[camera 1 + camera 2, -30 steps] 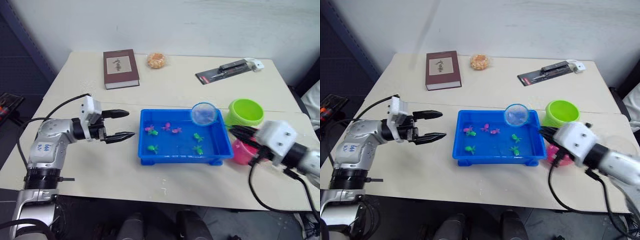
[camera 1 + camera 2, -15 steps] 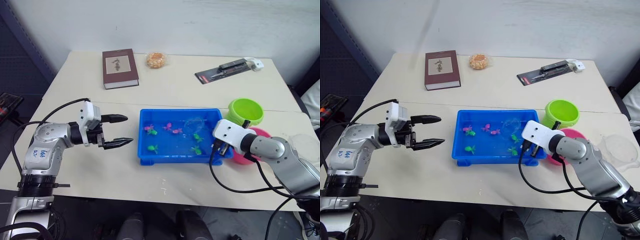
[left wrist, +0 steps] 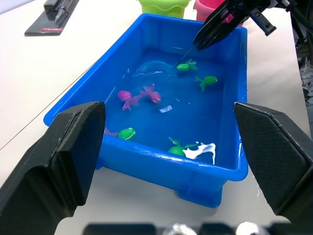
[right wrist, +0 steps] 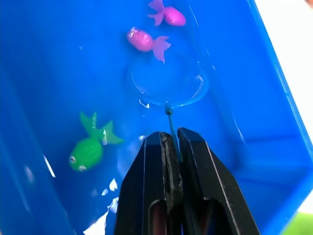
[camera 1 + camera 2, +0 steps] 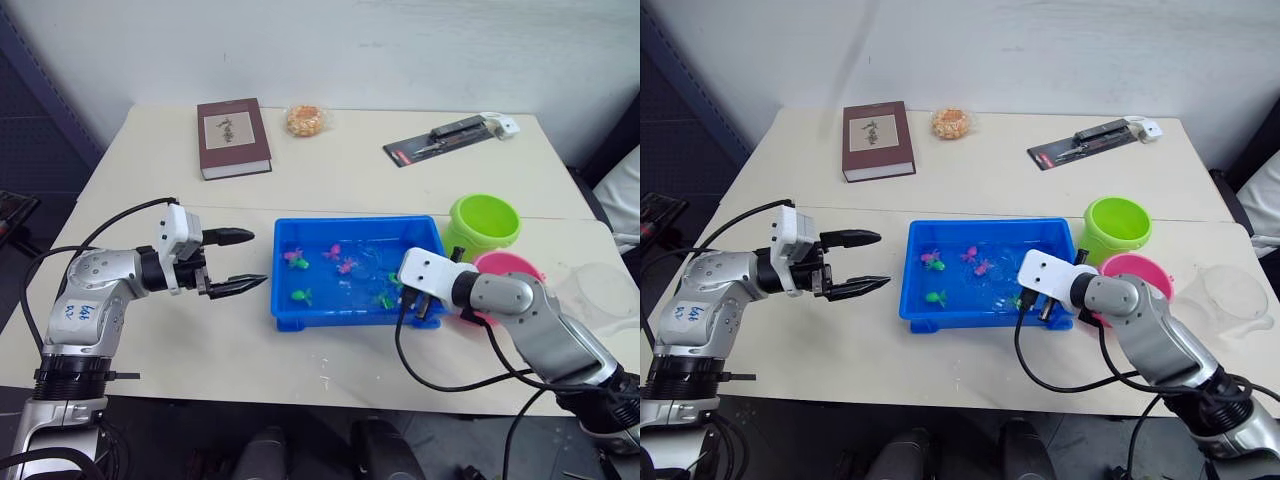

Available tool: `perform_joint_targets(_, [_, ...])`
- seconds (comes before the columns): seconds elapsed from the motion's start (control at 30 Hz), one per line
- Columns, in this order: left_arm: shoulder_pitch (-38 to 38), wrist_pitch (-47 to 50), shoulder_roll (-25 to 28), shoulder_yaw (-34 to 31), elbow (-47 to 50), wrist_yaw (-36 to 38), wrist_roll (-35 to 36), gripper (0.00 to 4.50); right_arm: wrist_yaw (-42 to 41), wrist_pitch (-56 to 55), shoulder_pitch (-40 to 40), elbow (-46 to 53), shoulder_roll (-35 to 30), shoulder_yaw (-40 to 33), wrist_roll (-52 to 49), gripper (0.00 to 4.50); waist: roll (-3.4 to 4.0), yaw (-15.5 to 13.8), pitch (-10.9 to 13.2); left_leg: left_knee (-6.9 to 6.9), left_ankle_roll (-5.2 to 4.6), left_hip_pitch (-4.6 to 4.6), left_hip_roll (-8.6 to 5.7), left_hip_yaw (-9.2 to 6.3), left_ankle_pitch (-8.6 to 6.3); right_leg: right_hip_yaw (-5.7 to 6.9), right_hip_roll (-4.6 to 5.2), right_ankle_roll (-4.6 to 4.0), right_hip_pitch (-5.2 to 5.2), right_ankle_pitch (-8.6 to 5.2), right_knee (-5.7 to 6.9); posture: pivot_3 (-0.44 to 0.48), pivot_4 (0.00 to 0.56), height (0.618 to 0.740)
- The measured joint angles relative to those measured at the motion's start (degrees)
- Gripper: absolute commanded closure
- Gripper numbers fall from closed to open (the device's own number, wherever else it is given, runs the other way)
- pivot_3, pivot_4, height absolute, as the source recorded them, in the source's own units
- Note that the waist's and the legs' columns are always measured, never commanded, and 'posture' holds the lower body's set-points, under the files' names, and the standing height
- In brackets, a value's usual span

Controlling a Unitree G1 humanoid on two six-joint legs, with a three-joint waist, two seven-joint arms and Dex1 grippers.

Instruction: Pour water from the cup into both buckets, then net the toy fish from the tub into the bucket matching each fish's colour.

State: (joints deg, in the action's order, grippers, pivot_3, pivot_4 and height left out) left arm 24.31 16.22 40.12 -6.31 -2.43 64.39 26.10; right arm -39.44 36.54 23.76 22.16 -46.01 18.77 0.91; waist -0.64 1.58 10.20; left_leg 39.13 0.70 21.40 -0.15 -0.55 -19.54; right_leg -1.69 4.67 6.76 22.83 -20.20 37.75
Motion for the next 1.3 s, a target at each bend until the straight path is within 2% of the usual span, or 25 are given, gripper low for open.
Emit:
perform_joint_targets(0.17, [-0.01, 0.0, -0.16, 0.01, 0.01, -0.45, 0.03, 0.04, -2.83, 4.11, -0.93, 1.87, 1.16, -5.2, -4.91, 4.5, 0.0, -0.04, 0.0, -0.02, 0.0, 0.01, -0.01, -0.02, 0.0, 0.01, 0.01, 0.0, 0.0, 0.0, 0.0, 0.0, 0.15, 0.74])
perform_joint_targets(0.2, [-0.06, -0.04, -0.28, 0.0, 0.02, -0.46, 0.11, 0.04, -4.72, 5.98, -2.17, 3.77, 1.67, -8.99, -9.07, 4.5, 0.0, -0.06, 0.0, -0.04, 0.0, 0.03, 0.0, -0.05, 0.0, 0.03, 0.0, 0.0, -0.01, 0.0, -0.02, 0.0, 0.15, 0.74])
perform_joint_targets(0.4, [-0.08, -0.27, -1.04, 0.11, -0.02, -0.49, 0.15, 0.04, -10.39, 11.51, -7.35, 10.67, 1.35, -20.82, -23.15, 4.5, 0.0, -0.13, 0.0, -0.04, -0.02, 0.03, 0.0, -0.09, -0.01, 0.05, 0.02, 0.0, -0.06, 0.0, -0.05, 0.0, 0.15, 0.74])
perform_joint_targets(0.63, [1.72, -0.51, -2.54, 1.27, -0.37, -0.03, 0.2, 0.04, -12.38, 10.23, -16.43, 13.46, -0.89, -35.12, -29.19, 4.5, 0.0, -0.37, 0.0, -0.06, -0.03, 0.04, -0.01, -0.1, -0.02, 0.07, 0.0, 0.01, -0.09, 0.01, -0.1, 0.0, 0.15, 0.74])
perform_joint_targets(0.73, [4.56, -0.51, -3.98, 3.21, -0.3, 1.5, 0.4, 0.04, -12.99, 5.19, -22.9, 15.57, -0.49, -43.68, -30.04, 4.5, -0.01, -0.95, 0.0, -0.06, -0.04, 0.03, -0.06, -0.09, -0.03, 0.08, -0.1, 0.03, -0.14, 0.02, -0.12, 0.0, 0.15, 0.74])
perform_joint_targets(0.83, [5.56, -0.53, -4.35, 4.0, -0.75, 2.31, 0.5, 0.04, -13.24, 3.08, -27.47, 16.05, -0.41, -47.39, -29.99, 4.5, -0.01, -1.24, 0.0, -0.06, -0.08, -0.01, -0.07, 0.03, -0.04, 0.0, -0.14, 0.07, -0.14, 0.04, -0.11, 0.0, 0.15, 0.74])
perform_joint_targets(0.9, [7.58, -0.7, -6.09, 5.33, -1.37, 3.36, 0.52, 0.04, -13.57, -1.76, -33.78, 16.22, 2.21, -53.67, -29.48, 4.5, -0.02, -1.55, -0.01, -0.05, -0.09, -0.04, -0.08, 0.03, -0.05, 0.01, -0.19, 0.08, -0.17, 0.04, -0.11, 0.0, 0.15, 0.74])
perform_joint_targets(1.03, [9.24, -0.85, -7.68, 6.05, -3.18, 4.05, 0.48, 0.04, -14.53, -9.05, -40.12, 15.94, 4.21, -59.57, -27.37, 4.5, -0.02, -1.61, -0.01, -0.05, -0.15, -0.09, -0.1, 0.07, -0.08, -0.02, -0.19, 0.09, -0.22, 0.05, -0.13, 0.0, 0.15, 0.74])
perform_joint_targets(1.13, [10.52, -1.2, -9.3, 7.52, -4.44, 4.68, 0.34, 0.04, -14.33, -18.97, -45.29, 12.54, 6.99, -64.28, -22.48, 4.5, -0.02, -1.6, -0.01, -0.05, -0.18, -0.14, -0.12, 0.14, -0.1, -0.05, -0.2, 0.13, -0.27, 0.06, -0.19, 0.0, 0.15, 0.74])
perform_joint_targets(1.3, [11.73, -1.83, -10.65, 8.36, -5.49, 5.36, 0.02, 0.04, -11.01, -35.91, -49.38, 2.42, 9.7, -66.39, -12.58, 4.5, -0.02, -1.3, -0.01, -0.09, -0.2, -0.31, -0.09, 0.35, -0.11, -0.15, -0.22, 0.14, -0.26, 0.07, -0.32, 0.0, 0.15, 0.74])
